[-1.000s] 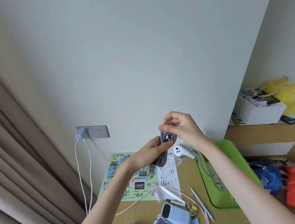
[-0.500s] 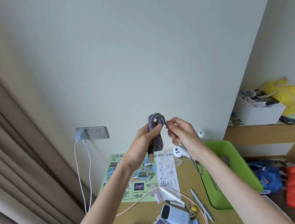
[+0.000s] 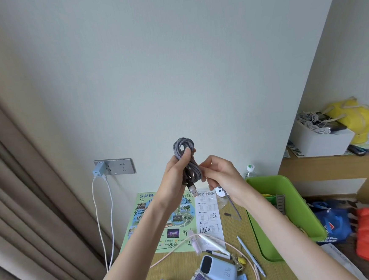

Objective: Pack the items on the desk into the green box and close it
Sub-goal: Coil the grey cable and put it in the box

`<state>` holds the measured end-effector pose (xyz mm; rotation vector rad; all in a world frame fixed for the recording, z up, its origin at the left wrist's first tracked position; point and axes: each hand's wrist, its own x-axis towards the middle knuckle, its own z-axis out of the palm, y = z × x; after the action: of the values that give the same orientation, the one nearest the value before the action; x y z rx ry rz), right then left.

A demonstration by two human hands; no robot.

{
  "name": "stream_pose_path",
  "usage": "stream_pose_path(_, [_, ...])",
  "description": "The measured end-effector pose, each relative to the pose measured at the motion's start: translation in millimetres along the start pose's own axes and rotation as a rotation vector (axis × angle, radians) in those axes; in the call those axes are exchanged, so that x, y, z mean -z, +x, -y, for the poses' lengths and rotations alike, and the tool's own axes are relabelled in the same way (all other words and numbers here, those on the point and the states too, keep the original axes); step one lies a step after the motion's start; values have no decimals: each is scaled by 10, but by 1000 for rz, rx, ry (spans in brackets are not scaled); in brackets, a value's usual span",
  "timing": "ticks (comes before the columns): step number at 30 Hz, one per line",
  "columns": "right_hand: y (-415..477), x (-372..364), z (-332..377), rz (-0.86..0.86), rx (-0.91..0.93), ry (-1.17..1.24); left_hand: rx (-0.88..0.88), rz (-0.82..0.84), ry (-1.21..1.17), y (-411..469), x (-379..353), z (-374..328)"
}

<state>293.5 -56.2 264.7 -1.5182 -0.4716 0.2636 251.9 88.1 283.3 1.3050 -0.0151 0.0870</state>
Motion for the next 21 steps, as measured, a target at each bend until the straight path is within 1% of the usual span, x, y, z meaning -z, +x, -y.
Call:
stream_pose_path(3, [-21,38,-8,57,-16,-68,-11,-67,-100,43,42,-3])
stream_pose_path(5, [-31,69,-11,100,-49,-139,-24,-123,-108,56,76,-14])
stream_pose_path(8, [-39,139,-4,143,-91,-259,-72,-206,-49,72,141,-27])
stream_pose_path(12, [-43,243,36,129,-58,-349,-83,-282,62,114,272,-12])
stream_pose_path(14, [-36,285,73,110,-48,-364,-85,-275,94,133,339,5])
stream_pose_path(17, [-2,332,144,111,-48,-382,-133,-245,202,135,381,34])
stream_pose_path(21, [53,407,272,110,-28,-398,-148,-139,338,114,412,119])
